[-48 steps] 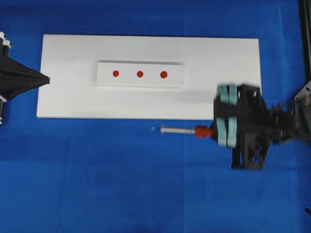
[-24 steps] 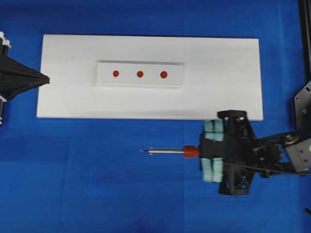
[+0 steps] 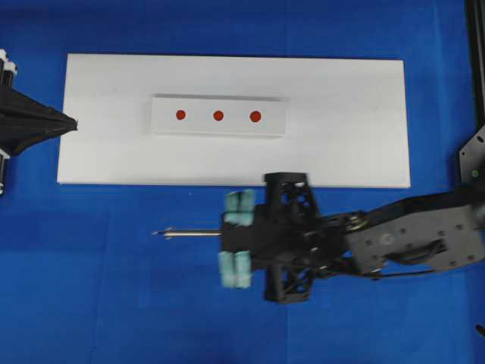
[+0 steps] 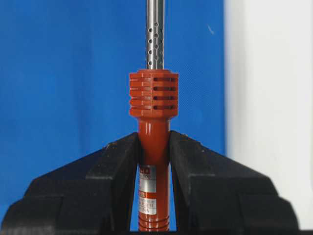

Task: Touch the tip of the soldering iron to the mark.
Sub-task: 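Carry the iron with the right gripper back toward the table front, then lower the iron onto the table and open the right gripper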

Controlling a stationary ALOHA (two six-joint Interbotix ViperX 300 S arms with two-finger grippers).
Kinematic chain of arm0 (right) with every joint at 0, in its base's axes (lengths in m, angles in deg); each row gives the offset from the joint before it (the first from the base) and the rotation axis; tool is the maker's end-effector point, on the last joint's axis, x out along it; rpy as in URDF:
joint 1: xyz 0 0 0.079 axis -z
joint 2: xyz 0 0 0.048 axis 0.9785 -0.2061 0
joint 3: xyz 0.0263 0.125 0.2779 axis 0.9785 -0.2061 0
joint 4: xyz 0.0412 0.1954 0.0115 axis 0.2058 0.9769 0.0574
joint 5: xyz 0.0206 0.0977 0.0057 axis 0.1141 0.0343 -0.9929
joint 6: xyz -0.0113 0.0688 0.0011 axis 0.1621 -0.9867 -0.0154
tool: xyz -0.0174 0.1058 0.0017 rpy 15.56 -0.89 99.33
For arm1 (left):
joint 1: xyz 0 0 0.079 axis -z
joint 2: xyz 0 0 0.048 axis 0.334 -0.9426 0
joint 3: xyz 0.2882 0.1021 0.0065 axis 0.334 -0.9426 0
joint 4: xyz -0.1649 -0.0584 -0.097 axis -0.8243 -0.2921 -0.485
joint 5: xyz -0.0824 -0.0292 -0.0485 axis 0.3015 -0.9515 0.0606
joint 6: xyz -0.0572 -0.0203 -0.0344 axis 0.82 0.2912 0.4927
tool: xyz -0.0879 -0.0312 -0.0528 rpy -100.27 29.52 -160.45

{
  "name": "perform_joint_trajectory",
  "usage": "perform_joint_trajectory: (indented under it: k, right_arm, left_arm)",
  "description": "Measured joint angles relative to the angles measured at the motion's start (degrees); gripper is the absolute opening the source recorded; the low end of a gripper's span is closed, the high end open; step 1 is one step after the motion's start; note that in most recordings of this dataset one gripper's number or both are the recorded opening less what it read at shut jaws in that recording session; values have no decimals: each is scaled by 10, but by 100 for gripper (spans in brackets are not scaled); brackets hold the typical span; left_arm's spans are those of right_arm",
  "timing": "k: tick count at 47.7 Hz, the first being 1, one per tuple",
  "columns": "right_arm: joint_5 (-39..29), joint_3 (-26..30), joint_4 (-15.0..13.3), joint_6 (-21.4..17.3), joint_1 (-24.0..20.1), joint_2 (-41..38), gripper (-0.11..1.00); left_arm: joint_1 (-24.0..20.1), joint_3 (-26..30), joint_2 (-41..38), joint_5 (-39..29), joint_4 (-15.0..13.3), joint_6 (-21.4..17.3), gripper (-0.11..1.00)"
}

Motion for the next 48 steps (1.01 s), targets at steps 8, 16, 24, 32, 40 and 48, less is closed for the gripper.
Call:
perform_joint_trajectory:
  k: [8,16,24,32,40,48]
  right_arm:
    - [1,35,1,5,6,-30,6]
    - [-1,39,3,6,11,-35,6]
    - [30,33,3,5,11,-54,6]
    - [103,-1,4,2,13,-86,6]
    - [195,-27,7,-11,18,-117,6]
    - [227,-33,8,-17,18,-137,6]
  left_arm:
    - [0,0,1,-1,-1,0,0]
    - [1,0,1,-2,-1,0,0]
    - [0,0,0,-3,-1,0,0]
    - [0,0,0,-3,-1,0,0]
    - [0,0,0,-4,-1,7,0]
    - [0,0,0,-6,-1,12,0]
